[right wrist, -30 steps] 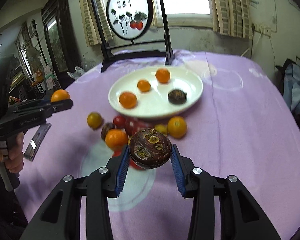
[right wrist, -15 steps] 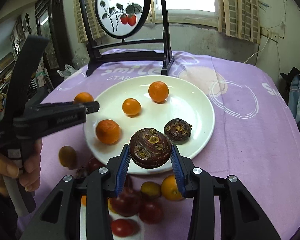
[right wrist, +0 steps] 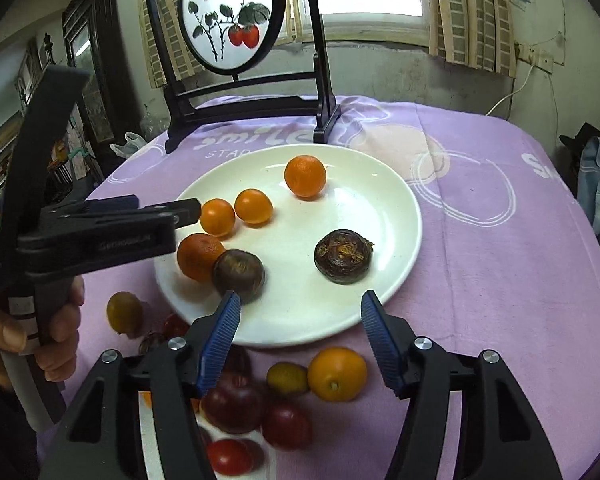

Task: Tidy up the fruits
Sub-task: 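Move both open tools back toward the fruit pile, then grasp a red tomato with the right tool while the left tool grasps another red tomato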

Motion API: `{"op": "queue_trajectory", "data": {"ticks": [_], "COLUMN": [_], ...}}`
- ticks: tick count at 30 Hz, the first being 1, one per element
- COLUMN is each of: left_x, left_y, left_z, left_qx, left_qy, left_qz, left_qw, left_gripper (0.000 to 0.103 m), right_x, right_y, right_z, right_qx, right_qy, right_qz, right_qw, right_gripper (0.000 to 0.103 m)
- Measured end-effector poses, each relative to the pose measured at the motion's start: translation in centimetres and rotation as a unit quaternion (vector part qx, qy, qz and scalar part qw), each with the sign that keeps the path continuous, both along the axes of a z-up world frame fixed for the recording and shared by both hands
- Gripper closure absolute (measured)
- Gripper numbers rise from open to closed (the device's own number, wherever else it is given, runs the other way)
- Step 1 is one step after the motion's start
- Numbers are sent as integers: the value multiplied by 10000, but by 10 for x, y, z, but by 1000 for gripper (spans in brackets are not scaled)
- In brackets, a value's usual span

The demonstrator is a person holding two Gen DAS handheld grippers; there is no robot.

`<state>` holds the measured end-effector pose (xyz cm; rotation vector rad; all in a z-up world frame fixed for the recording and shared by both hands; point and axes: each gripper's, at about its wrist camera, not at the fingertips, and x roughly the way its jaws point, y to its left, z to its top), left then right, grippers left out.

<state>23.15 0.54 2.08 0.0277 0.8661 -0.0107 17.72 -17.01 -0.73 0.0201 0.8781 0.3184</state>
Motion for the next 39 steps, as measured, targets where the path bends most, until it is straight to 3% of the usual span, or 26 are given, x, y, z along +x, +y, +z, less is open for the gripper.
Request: {"op": "queue_trajectory", "data": {"ticks": [6,12,16,22,27,31,34,36,39], "left_x": [-64,-114,-136,-151,-147,-147,-146,-145,-144], "left_y": [-3,8,18,28,31,28,26,25,24], "left_z": [20,2,-21,-41,-48,-51,-52,-54,-58], "left_qx": [360,-27,-64,148,-227,-358,-399,-428,-475], "left_qy": [-514,-200,-26,-123,78,173,215,258,334], "left_qz": [-176,-164,-4,85,-98,-214,-278,-306,-321], "left_qw": [9979,9997,10000,9998,9997,9990,9986,9983,9978], "left_gripper": [8,8,8,8,8,8,8,8,7], "right_x": [-38,-80,-98,-110,-101,-90,-83,-82,-83], "right_y": [-10,-7,1,17,23,34,41,43,43], "right_z": [4,-13,-24,-44,-47,-48,-48,-48,-48], "right_qx": [-44,-64,-244,-699,-785,-811,-811,-777,-745], "right_qy": [0,220,292,483,506,449,399,341,281], "right_qz": [-84,10,92,284,284,372,452,538,578], "right_qw": [10000,9997,9992,9960,9952,9950,9949,9949,9952], "right_gripper": [34,34,34,40,48,52,59,70,73]}}
